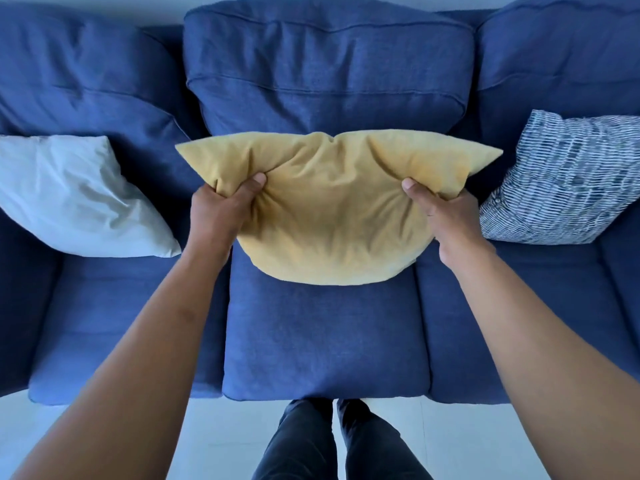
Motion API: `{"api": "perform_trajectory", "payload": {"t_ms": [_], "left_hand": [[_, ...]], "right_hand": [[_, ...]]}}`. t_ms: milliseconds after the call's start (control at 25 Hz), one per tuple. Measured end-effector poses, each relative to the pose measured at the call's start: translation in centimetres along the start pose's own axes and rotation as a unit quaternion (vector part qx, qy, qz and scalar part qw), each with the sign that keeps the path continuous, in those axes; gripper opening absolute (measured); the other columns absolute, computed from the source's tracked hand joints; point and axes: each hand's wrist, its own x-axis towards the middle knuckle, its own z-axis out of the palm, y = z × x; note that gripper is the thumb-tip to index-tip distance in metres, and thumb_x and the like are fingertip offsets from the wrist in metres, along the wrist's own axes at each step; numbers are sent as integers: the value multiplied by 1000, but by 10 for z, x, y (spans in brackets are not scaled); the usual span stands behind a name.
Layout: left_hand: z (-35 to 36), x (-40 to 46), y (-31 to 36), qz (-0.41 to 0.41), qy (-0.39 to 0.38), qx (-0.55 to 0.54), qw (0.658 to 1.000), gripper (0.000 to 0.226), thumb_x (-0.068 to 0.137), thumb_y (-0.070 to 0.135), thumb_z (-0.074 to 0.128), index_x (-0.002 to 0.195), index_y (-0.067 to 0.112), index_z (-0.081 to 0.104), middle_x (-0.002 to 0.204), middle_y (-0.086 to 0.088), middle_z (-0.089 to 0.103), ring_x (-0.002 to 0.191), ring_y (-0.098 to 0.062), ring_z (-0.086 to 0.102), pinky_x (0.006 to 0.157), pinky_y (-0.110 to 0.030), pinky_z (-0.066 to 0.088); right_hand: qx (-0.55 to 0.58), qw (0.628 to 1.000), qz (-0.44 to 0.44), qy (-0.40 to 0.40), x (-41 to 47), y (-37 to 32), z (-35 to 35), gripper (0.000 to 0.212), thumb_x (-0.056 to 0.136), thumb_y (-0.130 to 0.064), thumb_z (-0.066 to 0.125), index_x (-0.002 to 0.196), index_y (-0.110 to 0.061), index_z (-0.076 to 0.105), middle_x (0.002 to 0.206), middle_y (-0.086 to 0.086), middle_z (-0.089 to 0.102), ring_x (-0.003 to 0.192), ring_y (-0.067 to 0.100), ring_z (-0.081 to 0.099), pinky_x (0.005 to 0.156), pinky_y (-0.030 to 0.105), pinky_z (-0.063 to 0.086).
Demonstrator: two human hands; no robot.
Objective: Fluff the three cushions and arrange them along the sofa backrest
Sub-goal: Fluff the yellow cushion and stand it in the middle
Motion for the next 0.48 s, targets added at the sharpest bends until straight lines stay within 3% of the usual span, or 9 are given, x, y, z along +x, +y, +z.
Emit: {"api": "perform_trajectory", "payload": {"t_ms": [120,200,360,480], "left_hand": [[18,33,-5,-51,-12,29,998,61,72,56,87,118,24,64,108,13,73,101,-11,72,88,-32,60],[27,44,-14,-94,-35,34,994,75,76,59,84,134,19,58,122,7,69,114,-18,67,100,-44,57],[30,50,-16,-92,-34,28,995,89,65,71,82,135,21,59,125,8,70,115,-19,67,103,-46,55],[27,41,-18,-64,-26,29,997,91,63,75,81,134,23,59,123,10,70,114,-14,67,102,-42,56]], "right_hand": [[-26,995,92,8,31,9,21,64,74,-45,89,127,-18,65,106,-10,72,110,19,69,99,43,54],[-54,991,123,0,43,17,29,67,76,-51,86,129,-21,59,101,-14,64,112,23,63,103,51,51],[-76,992,104,15,53,18,33,72,71,-58,86,127,-25,57,94,-20,59,98,17,61,100,50,54],[-51,994,93,17,48,20,27,71,69,-56,88,124,-23,59,103,-15,67,98,12,66,97,43,56]]}}
